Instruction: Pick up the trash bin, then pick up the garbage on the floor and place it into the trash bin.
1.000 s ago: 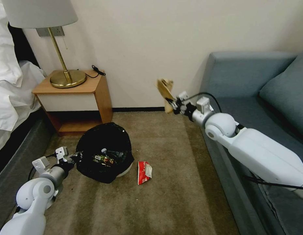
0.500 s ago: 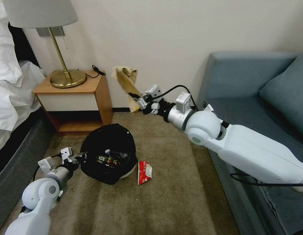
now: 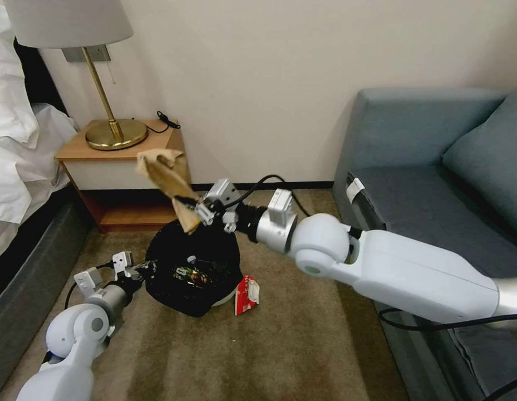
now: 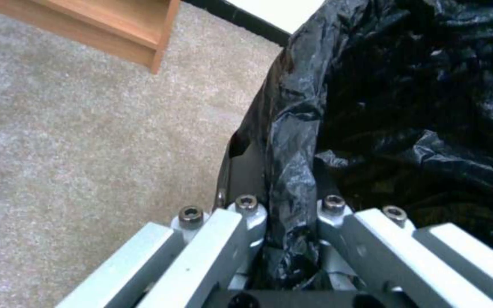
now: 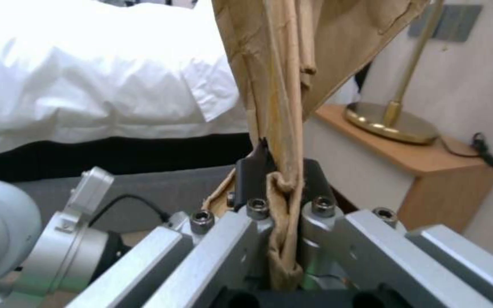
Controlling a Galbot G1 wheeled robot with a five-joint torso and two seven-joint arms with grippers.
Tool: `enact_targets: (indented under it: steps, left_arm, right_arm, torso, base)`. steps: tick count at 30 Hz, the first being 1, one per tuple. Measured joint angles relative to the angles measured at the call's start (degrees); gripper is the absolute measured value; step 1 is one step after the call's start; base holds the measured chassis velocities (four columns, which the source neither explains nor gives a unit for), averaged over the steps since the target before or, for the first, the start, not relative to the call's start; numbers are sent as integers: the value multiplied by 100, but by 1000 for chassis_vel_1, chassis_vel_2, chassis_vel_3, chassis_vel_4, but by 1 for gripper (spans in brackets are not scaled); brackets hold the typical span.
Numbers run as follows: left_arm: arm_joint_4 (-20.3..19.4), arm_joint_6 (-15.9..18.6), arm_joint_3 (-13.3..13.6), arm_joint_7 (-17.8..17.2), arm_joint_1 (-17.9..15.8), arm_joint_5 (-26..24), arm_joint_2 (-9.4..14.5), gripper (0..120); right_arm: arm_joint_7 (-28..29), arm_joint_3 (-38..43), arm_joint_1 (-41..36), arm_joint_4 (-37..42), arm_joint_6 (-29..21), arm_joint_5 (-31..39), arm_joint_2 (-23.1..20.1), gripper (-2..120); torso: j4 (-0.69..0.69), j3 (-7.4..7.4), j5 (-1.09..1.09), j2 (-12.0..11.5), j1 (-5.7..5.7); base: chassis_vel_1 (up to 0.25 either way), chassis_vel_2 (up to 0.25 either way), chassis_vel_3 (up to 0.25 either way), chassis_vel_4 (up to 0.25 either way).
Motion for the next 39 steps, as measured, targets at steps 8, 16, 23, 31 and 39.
enact_targets:
  steps: [8,16,23,31,39]
  left_arm:
    - [-6,0,38,0,-3,48,-30,3]
    - [-44,0,22,1,-1,36,-52,3]
    - [-135,15,2,1,62,10,-86,3]
    - [-250,55,-68,3,88,-117,-58,3]
    - [-294,76,-89,3,111,-172,-24,3]
  right_arm:
    - [-40,-391,-159,-204,15,-204,248,0]
    - [-68,-643,-417,-282,34,-445,299,0]
    - [-163,-603,-568,-520,69,-631,331,0]
    - [-204,-605,-699,-737,106,-793,315,16]
    - [-184,-550,-719,-801,108,-844,251,46]
  torso:
    - [1,0,0,0,0]
    - [0,0,0,0,0]
    - [0,0,1,0,0]
    - [0,0,1,0,0]
    - [0,0,1,0,0]
  base:
    - [0,0,0,0]
    - [0,0,0,0]
    - [0,0,0,0]
    - [0,0,0,0]
    - [0,0,0,0]
